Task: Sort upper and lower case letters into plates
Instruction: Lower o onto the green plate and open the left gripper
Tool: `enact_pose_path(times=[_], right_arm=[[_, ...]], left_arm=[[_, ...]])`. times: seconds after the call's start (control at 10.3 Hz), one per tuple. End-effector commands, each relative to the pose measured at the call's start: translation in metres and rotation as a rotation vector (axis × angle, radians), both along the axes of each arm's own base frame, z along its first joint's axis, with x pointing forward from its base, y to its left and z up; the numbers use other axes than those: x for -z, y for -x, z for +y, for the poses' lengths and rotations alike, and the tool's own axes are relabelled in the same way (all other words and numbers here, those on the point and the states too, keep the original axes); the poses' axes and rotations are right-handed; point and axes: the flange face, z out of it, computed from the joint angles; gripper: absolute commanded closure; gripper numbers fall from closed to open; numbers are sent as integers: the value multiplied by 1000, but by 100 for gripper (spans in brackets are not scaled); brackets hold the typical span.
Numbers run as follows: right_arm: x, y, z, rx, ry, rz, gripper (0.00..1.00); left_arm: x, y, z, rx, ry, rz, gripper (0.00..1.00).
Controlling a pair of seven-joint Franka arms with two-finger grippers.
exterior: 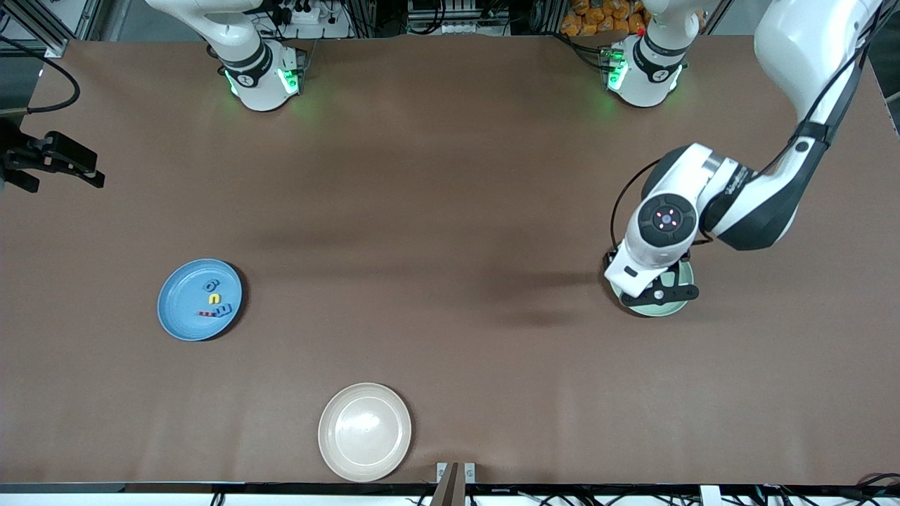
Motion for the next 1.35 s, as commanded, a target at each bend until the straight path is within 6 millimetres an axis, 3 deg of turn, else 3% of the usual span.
enact_pose_path(times=[0.0,1.06,1.26], right_arm=[[-2,0,-4,15,2,2,0],[6,-5,-4,16,3,10,0],[6,-5,-4,16,3,9,0]], left_arm=[[-41,-3,4,-27,6,17,0],[-158,14,-14,-76,88,-6,0],[-167,17,-17,-43,84,-16,0]])
